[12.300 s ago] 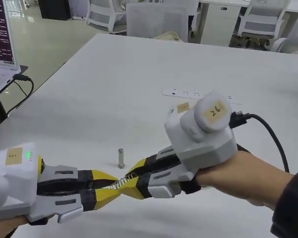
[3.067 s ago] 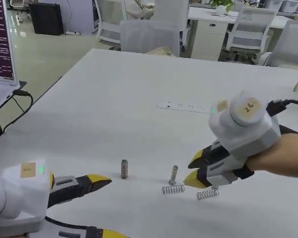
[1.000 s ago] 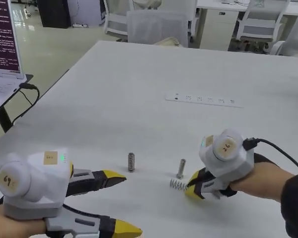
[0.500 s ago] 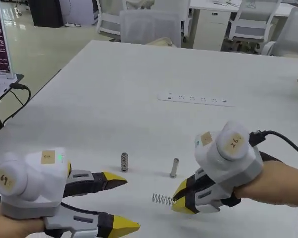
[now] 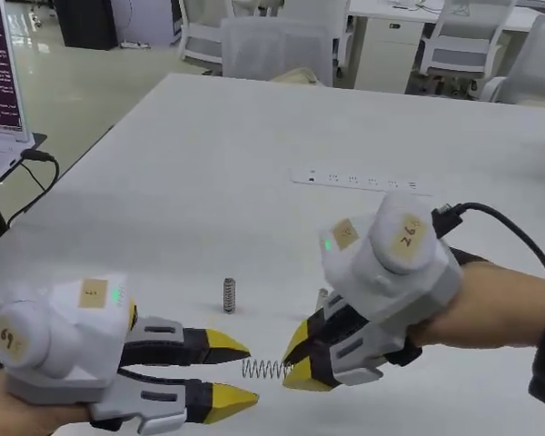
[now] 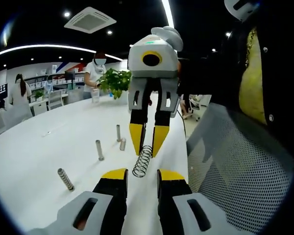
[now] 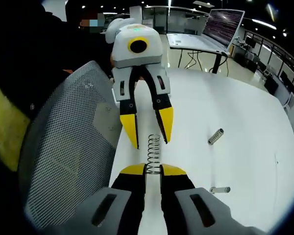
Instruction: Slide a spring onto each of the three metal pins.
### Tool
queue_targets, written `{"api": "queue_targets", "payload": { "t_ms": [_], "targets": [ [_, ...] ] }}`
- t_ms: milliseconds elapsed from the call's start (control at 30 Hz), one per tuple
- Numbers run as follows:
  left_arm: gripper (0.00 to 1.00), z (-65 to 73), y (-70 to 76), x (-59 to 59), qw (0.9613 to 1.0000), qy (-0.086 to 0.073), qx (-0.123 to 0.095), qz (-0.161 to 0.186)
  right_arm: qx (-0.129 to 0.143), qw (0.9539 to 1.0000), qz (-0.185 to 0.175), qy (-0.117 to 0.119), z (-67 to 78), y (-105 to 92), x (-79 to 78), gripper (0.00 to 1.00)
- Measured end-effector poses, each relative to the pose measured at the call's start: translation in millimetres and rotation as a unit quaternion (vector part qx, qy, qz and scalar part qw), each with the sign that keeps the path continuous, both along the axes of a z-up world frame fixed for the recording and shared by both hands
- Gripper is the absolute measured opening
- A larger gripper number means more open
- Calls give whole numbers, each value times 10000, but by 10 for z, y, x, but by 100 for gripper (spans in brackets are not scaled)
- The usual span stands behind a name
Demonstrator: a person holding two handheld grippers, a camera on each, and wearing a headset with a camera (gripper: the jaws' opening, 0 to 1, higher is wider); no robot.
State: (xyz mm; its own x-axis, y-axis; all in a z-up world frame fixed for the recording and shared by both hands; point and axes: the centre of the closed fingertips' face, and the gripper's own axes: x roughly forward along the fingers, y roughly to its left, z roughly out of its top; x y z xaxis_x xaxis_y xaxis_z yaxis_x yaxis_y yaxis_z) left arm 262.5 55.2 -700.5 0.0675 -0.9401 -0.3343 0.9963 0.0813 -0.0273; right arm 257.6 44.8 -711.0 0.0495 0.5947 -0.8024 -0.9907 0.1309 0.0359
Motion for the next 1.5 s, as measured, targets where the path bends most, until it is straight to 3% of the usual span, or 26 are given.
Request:
{"api": "queue_targets", "payload": {
  "t_ms": [233,367,567,833,1000,1167,1267,1500],
  "targets": [
    [5,-2,-15,-10,10000,-73,13,-53,-58,9999,106,18,-10,24,-39,8],
    [4,-3,-19,-17,9999,-81,10,-68,-48,9999,114,5,1,27,-50,8],
    [3,7,-11,-42,9999,-51,-11,-147,227,9997,-19,19,33,19,-18,9],
    [2,12,-14,-110,9996,58,-14,-289,673,9972,-95,305,10,22,-89,11],
    [2,39,-25,-116,9995,66,-68,-310,777,9964,-60,323,-1,19,-110,9],
    [2,61,-34,-111,9994,79,-126,-307,736,9969,-65,281,47,13,-116,8],
    [2,67,-35,-101,9995,59,-135,-290,740,9970,-81,200,155,30,-106,8],
    [2,97,-50,-94,9994,18,-140,-303,539,9985,41,19,277,80,-114,7]
  ]
}}
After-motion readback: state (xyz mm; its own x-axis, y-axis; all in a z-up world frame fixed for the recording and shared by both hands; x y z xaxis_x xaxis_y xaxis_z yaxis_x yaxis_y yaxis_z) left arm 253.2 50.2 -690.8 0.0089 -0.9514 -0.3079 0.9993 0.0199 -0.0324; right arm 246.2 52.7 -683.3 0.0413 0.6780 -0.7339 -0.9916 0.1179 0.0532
